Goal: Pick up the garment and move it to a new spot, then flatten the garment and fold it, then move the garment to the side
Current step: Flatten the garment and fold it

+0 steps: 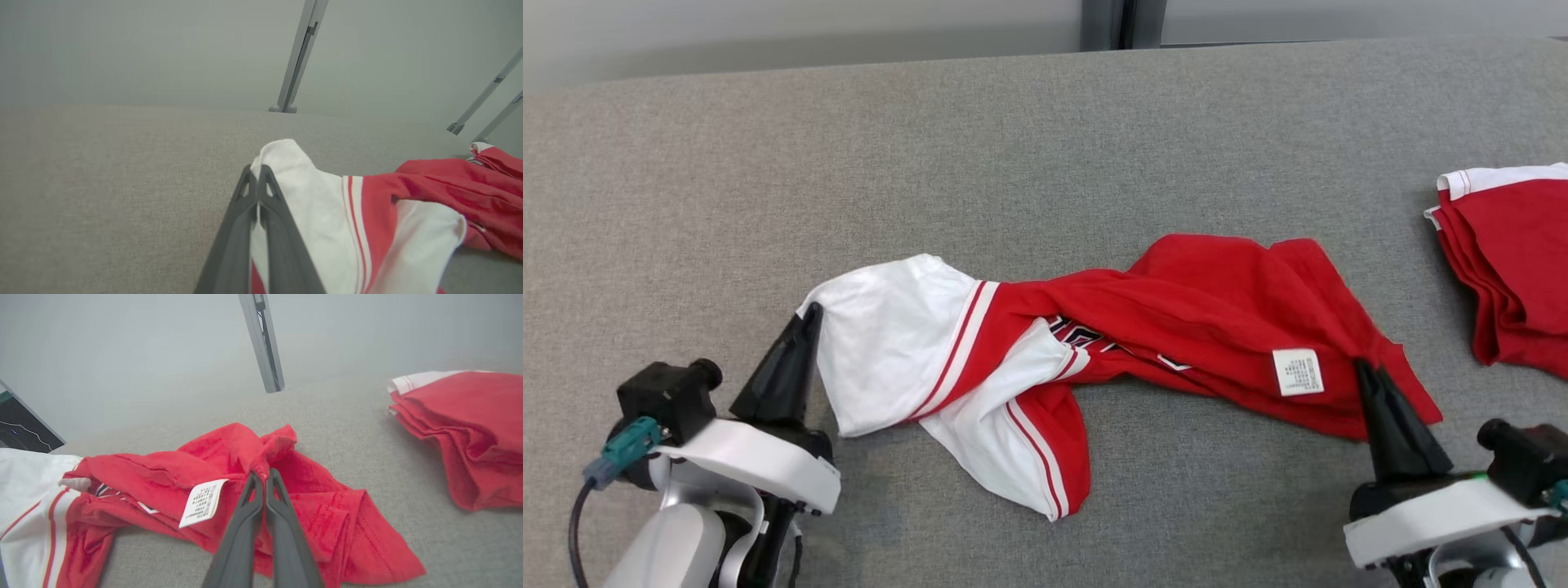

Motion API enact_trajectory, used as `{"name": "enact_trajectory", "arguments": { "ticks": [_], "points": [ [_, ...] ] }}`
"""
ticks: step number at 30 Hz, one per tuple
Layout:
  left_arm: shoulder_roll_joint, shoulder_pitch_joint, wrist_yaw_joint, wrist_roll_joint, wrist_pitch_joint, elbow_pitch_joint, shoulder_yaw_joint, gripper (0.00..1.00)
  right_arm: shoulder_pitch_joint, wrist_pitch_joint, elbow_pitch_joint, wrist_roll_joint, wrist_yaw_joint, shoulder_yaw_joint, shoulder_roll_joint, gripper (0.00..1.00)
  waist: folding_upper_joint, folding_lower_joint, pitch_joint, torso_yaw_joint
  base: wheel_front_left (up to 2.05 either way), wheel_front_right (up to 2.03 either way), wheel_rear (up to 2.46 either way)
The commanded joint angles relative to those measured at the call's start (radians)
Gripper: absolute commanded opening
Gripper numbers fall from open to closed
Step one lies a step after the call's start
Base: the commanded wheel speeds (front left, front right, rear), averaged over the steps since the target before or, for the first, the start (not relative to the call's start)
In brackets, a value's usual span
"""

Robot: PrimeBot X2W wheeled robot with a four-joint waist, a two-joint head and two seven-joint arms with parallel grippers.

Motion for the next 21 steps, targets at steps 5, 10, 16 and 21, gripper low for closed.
{"name": "enact_trajectory", "arguments": {
  "ticks": [5,10,16,21],
  "points": [
    [0.038,-0.078,0.026,0.050,-0.061,-0.088,0.039,0.00,-0.112,0.002,-0.086,-0.072,0.000,-0.031,-0.013,0.00,0.0000,0.0000,-0.006,-0.002,0.00,0.00,0.00],
    [0.087,-0.182,0.026,0.084,-0.083,-0.169,0.087,0.00,-0.256,0.034,-0.157,-0.081,0.000,-0.062,-0.059,0.00,0.0000,0.0000,-0.012,-0.001,0.00,0.00,0.00],
    [0.134,-0.352,0.023,0.138,-0.068,-0.251,0.107,0.00,-0.435,0.071,-0.203,-0.049,0.000,-0.086,-0.118,0.00,0.0000,0.0000,-0.024,0.009,0.00,0.00,0.00],
    [0.149,-0.514,0.003,0.172,-0.039,-0.282,0.092,0.00,-0.563,0.096,-0.214,-0.005,0.000,-0.098,-0.144,0.00,0.0000,0.0000,-0.035,0.019,0.00,0.00,0.00]
  ]
}}
